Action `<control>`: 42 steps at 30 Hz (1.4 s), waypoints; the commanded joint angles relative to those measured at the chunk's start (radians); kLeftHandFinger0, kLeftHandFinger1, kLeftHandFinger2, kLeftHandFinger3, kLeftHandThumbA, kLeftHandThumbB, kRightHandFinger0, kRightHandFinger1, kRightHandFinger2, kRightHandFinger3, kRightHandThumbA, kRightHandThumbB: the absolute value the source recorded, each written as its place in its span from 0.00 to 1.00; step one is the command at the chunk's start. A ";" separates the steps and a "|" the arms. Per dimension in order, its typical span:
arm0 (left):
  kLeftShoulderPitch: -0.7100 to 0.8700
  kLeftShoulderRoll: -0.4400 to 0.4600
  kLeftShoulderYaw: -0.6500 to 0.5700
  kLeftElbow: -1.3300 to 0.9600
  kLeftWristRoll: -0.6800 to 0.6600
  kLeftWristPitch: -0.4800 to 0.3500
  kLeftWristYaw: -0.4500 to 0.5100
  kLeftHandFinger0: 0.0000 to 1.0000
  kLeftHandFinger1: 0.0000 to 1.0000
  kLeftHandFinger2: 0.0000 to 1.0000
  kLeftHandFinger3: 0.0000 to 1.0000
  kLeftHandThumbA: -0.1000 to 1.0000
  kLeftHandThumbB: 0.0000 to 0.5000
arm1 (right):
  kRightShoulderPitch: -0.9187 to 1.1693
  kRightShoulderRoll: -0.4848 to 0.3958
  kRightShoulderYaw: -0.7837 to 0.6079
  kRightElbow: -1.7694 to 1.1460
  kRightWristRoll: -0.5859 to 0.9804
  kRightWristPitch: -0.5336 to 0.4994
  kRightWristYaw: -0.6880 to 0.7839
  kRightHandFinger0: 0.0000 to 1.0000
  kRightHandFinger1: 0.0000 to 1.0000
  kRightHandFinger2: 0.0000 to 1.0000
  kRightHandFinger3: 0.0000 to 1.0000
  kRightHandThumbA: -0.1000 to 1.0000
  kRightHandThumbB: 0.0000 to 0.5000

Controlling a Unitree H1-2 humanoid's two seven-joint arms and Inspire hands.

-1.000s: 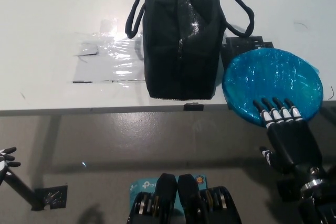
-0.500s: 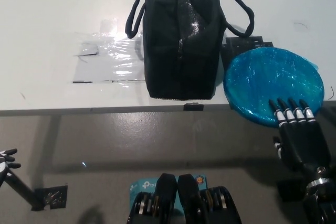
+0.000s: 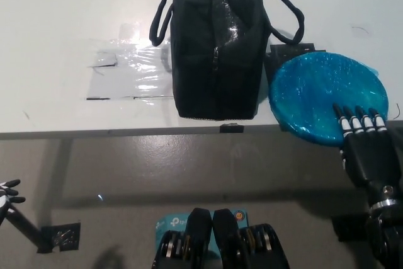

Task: The robot uses its right hand to pick up a stack of plates kept in the middle of the desk and put it inside a bag kept next to it

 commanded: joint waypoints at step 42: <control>0.003 0.058 -0.038 -0.033 0.073 -0.046 -0.007 0.37 0.49 0.68 0.68 0.38 0.00 | -0.032 0.382 -0.588 -0.545 1.507 0.155 0.029 0.00 0.00 0.19 0.05 0.00 0.46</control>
